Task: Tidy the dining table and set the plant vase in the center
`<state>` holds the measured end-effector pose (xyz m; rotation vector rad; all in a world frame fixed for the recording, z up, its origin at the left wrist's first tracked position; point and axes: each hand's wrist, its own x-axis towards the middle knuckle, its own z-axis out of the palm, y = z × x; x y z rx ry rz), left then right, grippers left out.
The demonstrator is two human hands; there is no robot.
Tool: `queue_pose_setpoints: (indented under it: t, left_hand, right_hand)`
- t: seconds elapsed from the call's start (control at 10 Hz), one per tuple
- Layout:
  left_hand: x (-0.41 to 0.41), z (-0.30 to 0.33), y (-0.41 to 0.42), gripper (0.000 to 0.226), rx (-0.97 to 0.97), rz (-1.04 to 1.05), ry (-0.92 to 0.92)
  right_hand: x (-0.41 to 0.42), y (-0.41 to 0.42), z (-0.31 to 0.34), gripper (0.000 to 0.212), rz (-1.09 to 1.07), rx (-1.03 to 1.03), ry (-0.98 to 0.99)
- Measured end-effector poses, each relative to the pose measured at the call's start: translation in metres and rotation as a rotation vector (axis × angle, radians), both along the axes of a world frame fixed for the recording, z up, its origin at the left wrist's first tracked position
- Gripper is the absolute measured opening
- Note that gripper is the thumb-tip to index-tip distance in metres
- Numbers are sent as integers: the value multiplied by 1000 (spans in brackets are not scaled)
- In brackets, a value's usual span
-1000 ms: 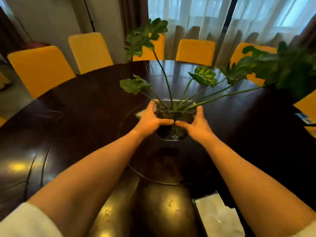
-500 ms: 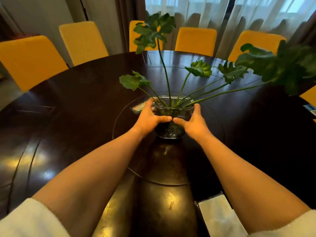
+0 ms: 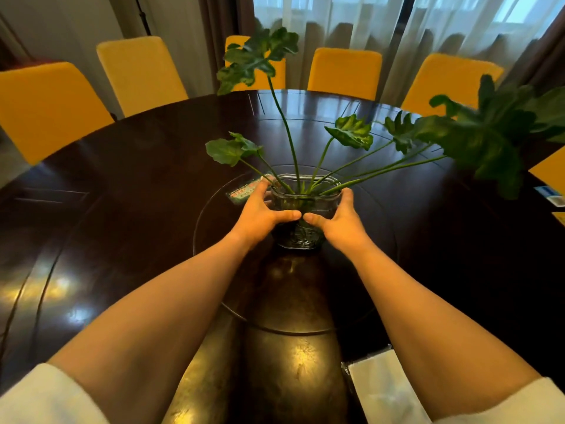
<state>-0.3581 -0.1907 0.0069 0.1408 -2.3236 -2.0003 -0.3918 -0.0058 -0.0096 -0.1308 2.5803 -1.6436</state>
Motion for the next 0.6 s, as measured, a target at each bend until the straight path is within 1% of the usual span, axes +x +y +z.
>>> queue_pose_setpoints:
  t: [0.2, 0.3, 0.4, 0.5, 0.6]
  left_hand:
    - [5, -6, 6, 106, -100, 112, -23]
    - [7, -5, 8, 109, -103, 110, -55]
    - [4, -8, 8, 110, -156, 89, -75]
    - [10, 0, 9, 112, -196, 74, -100]
    - [23, 1, 11, 113, -202, 105, -103]
  right_hand:
    - [3, -2, -2, 81, 15, -18, -45]
    - [6, -2, 2, 80, 47, -9, -50]
    - [6, -1, 2, 88, 68, 7, -69]
    - [13, -1, 9, 106, 77, 46, -130]
    - [24, 5, 9, 124, 33, 122, -267]
